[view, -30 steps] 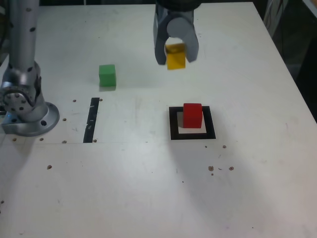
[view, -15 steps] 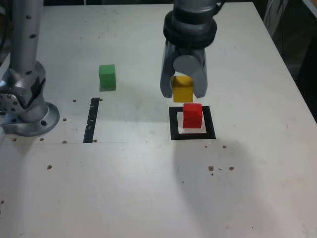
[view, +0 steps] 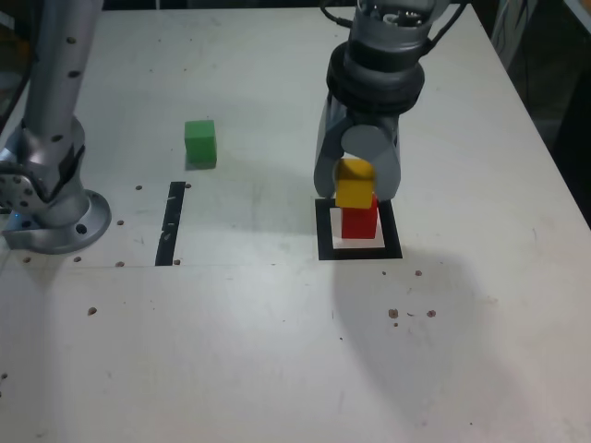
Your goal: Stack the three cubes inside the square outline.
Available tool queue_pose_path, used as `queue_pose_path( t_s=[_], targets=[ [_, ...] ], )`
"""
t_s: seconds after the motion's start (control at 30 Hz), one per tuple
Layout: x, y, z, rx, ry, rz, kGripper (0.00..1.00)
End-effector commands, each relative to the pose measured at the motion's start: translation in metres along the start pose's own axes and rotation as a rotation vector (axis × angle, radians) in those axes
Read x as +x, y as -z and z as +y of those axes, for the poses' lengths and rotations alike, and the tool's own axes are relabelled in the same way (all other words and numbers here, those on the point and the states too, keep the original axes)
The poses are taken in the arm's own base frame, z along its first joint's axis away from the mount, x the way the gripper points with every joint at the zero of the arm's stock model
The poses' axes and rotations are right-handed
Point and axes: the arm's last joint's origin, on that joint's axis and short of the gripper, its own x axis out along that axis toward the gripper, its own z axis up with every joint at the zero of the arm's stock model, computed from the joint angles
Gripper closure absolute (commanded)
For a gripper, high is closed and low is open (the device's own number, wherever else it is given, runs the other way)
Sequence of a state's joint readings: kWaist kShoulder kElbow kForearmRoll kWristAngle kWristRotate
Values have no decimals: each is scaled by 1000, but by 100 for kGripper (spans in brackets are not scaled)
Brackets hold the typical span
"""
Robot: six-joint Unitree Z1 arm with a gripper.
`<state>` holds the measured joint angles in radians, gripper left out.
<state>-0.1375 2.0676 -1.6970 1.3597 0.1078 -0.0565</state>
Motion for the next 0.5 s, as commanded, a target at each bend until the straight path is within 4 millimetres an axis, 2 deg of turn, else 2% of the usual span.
queue_pose_path(
  t_s=[0.0, 0.27, 0.47],
  targets=[
    [2, -2, 0, 4, -2, 5, 78],
    [4, -4, -1, 5, -3, 10, 72],
    [5, -5, -1, 5, -1, 9, 63]
  ],
)
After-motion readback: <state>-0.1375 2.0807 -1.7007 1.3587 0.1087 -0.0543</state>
